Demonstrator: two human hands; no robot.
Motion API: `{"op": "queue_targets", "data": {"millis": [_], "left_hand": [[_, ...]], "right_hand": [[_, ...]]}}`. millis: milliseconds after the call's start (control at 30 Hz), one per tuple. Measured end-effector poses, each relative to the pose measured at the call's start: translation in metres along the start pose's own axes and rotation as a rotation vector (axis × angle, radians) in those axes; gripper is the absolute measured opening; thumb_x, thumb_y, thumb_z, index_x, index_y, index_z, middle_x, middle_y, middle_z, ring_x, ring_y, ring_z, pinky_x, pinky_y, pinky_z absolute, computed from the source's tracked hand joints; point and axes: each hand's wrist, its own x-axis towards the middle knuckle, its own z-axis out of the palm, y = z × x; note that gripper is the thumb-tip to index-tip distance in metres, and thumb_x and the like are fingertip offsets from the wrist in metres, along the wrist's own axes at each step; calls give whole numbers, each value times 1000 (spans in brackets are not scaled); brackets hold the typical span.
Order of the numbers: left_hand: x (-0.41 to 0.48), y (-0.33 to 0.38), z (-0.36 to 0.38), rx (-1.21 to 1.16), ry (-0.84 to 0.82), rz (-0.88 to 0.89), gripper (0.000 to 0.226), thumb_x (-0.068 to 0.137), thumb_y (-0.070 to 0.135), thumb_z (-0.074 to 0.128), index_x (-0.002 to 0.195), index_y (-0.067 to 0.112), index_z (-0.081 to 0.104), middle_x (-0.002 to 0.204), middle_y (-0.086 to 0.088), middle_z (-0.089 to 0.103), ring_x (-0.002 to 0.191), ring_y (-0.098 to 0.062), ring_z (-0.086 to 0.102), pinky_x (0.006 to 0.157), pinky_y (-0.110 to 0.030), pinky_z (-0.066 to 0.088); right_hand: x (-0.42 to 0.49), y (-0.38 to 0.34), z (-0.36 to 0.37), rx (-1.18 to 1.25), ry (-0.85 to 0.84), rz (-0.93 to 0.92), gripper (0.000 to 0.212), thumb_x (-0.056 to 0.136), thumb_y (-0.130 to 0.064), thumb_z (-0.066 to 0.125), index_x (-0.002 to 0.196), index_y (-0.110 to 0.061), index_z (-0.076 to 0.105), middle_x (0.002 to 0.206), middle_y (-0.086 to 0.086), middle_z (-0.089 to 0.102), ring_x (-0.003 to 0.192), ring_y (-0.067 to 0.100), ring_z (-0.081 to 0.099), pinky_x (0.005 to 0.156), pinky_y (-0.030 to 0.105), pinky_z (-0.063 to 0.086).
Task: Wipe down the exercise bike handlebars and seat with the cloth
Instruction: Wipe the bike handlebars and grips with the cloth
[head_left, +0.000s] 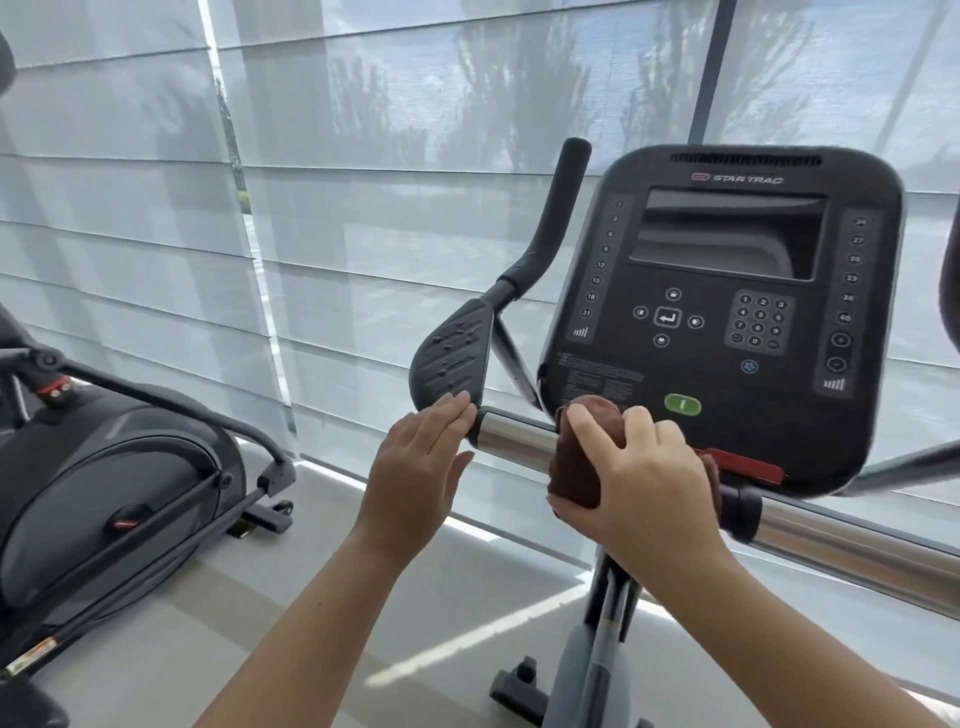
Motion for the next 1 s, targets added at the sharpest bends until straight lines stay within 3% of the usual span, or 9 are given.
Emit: {"op": "queue_targets", "data": {"millis": [200, 300, 367, 467, 600, 667, 800, 900, 1000], "left_hand": [[1, 4, -3, -19, -11, -40, 39, 78, -3, 59, 118, 0, 56, 120, -15, 59, 107, -30, 58, 90, -40, 47], [1, 6, -5, -18, -36, -43, 40, 79, -1, 61, 118, 0, 55, 122, -15, 58, 110, -30, 56, 91, -41, 47], [1, 6, -4, -30, -35, -47, 37, 82, 2, 59, 118, 0, 55, 123, -15, 57, 112, -29, 55, 93, -40, 46], [-1, 7, -2, -54, -9, -63, 35, 86, 11, 45, 118, 0, 55, 123, -15, 57, 114, -28, 53, 98, -34, 39], [-1, 11, 2, -59, 4, -103, 37, 86, 12, 41, 118, 0, 55, 124, -15, 56, 115, -28, 52, 98, -33, 37], [0, 13, 2, -55, 4, -122, 37, 86, 10, 40, 117, -1, 56, 123, -16, 57, 114, -30, 53, 97, -36, 39], [1, 17, -3, -56, -10, -148, 36, 84, 6, 40, 115, -2, 57, 121, -17, 58, 111, -32, 55, 94, -40, 43], [2, 17, -4, -53, -24, -142, 36, 85, 8, 40, 116, 0, 56, 122, -15, 58, 112, -29, 54, 96, -33, 38], [0, 16, -1, -72, -6, -155, 36, 85, 8, 40, 117, 0, 56, 123, -14, 57, 114, -27, 52, 98, -29, 36]], "right_hand": [[50, -54, 14, 145, -237, -68, 66, 76, -50, 59, 132, -29, 33, 111, 13, 48, 90, 30, 46, 72, 35, 39], [29, -28, -1, 72, -188, -74, 68, 67, -48, 69, 126, -25, 44, 97, 15, 53, 76, 29, 48, 59, 31, 36], [6, 0, -9, 28, -35, -21, 69, 55, -47, 77, 115, -20, 56, 78, 15, 54, 59, 28, 47, 49, 27, 32], [-15, 17, -10, -13, 34, 7, 70, 54, -46, 78, 114, -16, 57, 74, 16, 54, 55, 27, 44, 47, 29, 38], [25, -14, -3, 52, -187, 20, 67, 64, -54, 68, 121, -26, 45, 93, 11, 51, 71, 24, 37, 60, 32, 35], [49, -33, 7, 179, -299, -27, 66, 67, -56, 64, 122, -29, 39, 99, 8, 50, 78, 26, 42, 66, 32, 38], [61, -28, 7, 336, -397, -30, 66, 66, -59, 64, 122, -36, 39, 94, 4, 49, 85, 27, 52, 68, 31, 40], [48, 18, -8, 435, -526, -14, 66, 57, -67, 60, 116, -47, 39, 89, -6, 55, 81, 19, 54, 70, 30, 42], [38, 38, -13, 469, -528, 4, 65, 51, -71, 57, 110, -51, 38, 88, -10, 58, 79, 16, 55, 68, 28, 42]]}}
